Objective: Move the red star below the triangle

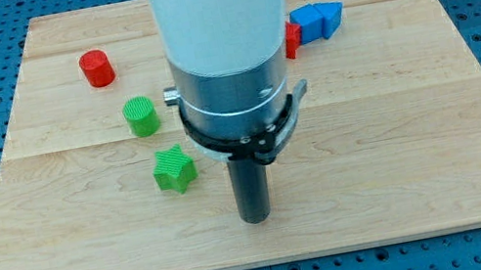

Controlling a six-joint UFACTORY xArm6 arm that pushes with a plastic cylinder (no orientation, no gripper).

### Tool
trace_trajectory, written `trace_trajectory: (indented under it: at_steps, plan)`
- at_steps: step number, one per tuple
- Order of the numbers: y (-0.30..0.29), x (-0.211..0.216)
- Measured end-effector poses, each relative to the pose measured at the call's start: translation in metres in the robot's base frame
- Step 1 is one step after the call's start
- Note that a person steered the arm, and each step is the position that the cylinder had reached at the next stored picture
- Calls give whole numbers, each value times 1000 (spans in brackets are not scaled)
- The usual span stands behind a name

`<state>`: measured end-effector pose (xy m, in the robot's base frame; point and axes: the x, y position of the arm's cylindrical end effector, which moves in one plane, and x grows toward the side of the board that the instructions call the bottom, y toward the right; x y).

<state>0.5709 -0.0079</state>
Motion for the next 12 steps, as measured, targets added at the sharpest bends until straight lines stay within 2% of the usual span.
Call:
trace_trajectory:
  at_steps: [2,4,5,6,7,9,10,11,12]
  plan:
    - [71,0]
    - [93,0]
    - [163,-22]
    - [183,-37]
    - [175,-76]
    - [96,-155]
    - [5,-185]
    - [3,-248]
    - [64,-265]
